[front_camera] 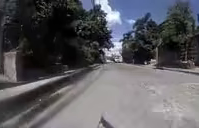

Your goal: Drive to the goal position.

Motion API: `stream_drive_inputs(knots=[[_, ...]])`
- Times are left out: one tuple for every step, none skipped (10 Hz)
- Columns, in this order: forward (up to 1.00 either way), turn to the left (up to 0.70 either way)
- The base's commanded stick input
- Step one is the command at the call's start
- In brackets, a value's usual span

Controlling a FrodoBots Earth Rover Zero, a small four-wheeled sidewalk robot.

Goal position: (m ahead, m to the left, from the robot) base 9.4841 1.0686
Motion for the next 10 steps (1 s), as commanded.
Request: stream_drive_inputs(knots=[[1.00,-0.28],[1.00,-0.37],[1.00,-0.31],[1.00,-0.06],[1.00,0.00],[1.00,0.00],[1.00,0.00],[1.00,0.00],[1.00,-0.02],[1.00,-0.02]])
